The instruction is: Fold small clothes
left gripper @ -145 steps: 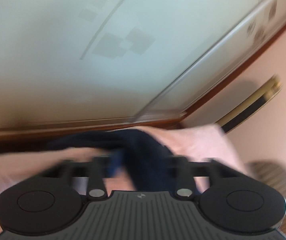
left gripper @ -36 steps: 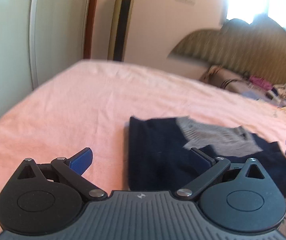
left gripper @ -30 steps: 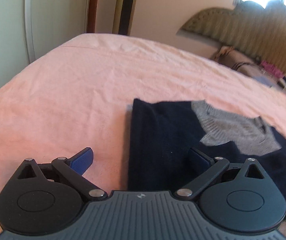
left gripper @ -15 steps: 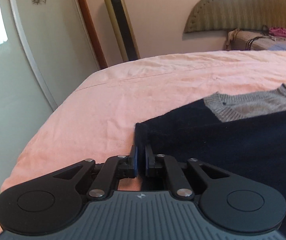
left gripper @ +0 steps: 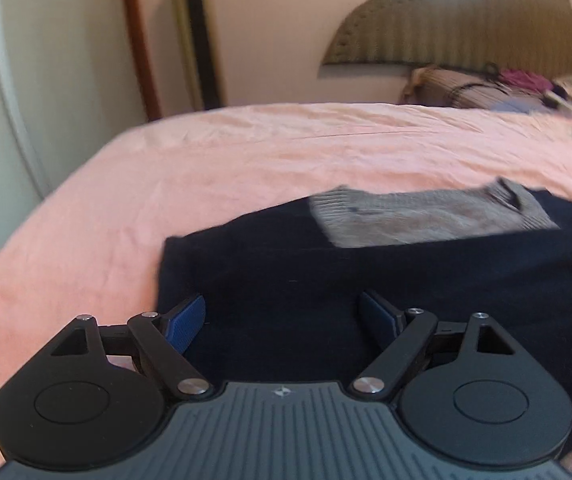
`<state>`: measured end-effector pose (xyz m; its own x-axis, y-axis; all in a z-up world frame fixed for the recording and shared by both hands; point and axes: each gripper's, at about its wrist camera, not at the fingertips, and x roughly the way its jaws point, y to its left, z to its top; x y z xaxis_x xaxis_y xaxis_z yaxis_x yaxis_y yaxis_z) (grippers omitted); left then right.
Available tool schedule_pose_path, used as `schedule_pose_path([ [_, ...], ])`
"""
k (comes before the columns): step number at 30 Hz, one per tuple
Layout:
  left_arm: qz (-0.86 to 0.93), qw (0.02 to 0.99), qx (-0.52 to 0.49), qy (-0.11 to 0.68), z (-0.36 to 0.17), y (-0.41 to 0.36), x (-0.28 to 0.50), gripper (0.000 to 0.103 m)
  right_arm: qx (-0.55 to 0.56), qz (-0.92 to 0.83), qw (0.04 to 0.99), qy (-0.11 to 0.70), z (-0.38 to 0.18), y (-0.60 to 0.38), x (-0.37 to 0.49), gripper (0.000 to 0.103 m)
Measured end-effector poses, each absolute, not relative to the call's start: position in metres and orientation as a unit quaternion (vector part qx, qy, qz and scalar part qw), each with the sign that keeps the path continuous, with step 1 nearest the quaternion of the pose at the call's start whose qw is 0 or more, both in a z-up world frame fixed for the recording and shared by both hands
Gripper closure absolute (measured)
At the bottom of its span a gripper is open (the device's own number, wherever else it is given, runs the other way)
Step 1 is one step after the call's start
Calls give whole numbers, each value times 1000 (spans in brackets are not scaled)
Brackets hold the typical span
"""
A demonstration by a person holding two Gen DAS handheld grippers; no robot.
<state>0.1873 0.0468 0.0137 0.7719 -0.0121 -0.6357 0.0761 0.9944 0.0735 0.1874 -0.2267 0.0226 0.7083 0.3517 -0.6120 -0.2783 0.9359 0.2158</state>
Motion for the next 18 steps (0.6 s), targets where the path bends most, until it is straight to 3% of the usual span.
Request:
schedule_pose_path([
  [4,13,945,69,321,29,60,162,18,66,150,929,331,27,-240,180,44],
  [7,-25,949,21,312,47,86,102,17,114,143,924,337,52,-261,148,40],
  [10,-23,946,-9,324,42,114,52,17,144,115,930,318,65,-297,95,24],
  [15,-35,932,-68,355,23,136,13,18,206,106,892,389,30,-329,34,22],
  [17,-67,924,-86,366,28,131,12,31,193,120,892,390,29,-321,24,27],
  [18,-94,918,-101,373,30,130,14,59,195,131,888,395,30,-315,24,49],
])
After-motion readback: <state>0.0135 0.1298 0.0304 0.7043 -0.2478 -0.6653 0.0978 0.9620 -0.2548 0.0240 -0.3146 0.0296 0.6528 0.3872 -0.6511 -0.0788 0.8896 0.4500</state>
